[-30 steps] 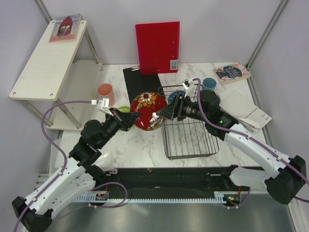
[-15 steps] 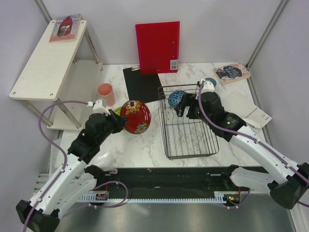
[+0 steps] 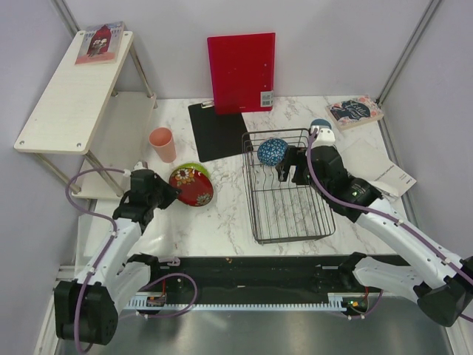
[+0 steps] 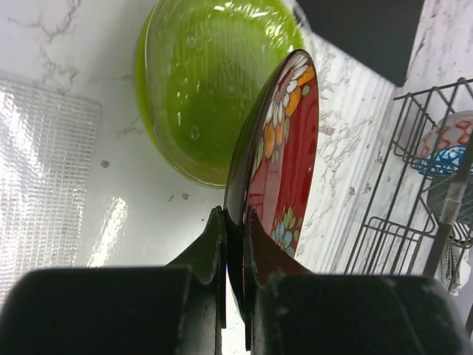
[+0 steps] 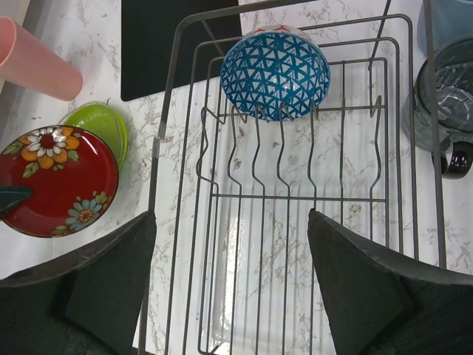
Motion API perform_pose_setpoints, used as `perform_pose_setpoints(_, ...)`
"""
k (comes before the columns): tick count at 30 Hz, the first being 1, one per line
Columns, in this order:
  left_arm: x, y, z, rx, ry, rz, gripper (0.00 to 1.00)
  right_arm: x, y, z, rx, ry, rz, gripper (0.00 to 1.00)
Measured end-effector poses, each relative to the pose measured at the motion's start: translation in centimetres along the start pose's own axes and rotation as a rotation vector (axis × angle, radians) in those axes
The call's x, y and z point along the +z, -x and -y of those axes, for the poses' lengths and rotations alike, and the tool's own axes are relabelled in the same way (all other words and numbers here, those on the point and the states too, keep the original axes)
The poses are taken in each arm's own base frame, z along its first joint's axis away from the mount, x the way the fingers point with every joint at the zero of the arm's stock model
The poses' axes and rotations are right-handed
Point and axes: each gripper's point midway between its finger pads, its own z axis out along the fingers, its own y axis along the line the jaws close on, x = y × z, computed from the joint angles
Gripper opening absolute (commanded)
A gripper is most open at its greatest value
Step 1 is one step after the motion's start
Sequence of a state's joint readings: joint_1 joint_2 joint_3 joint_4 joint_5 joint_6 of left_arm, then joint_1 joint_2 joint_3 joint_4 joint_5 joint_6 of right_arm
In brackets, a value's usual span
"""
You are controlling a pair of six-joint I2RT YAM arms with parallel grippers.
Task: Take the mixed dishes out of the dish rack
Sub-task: Place the plate at the center of the board.
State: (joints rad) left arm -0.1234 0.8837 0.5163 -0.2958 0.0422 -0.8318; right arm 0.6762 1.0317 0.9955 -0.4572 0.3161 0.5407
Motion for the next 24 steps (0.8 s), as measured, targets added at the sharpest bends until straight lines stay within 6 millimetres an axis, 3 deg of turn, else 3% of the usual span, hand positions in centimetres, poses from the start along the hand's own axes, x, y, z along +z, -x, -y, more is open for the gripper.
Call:
perform_pose_setpoints(5, 1.5, -0.9, -0.6, -0.050, -0.001, -0.038, 0.02, 0.2, -0.3, 0.2, -0.010, -0.001, -0.001, 0.89)
perform_pose_setpoints(15, 2.7, 2.7, 1.6, -0.097, -0.106, 0.072, 0.02, 0.7, -1.6, 0.6, -0.020, -0.001, -0.018, 0.89)
perform_pose_setpoints(19, 3.7, 2.8, 0.4, -0.117, -0.082, 0.073, 0.02, 0.8, -2.0, 0.7, -0.021, 0.000, -0.025, 0.89)
perform_pose_setpoints(24, 4.8, 1.5, -1.7, -0.144, -0.020, 0.035, 0.02, 0.9, -2.0, 0.4, -0.020, 0.013, -0.026, 0.89)
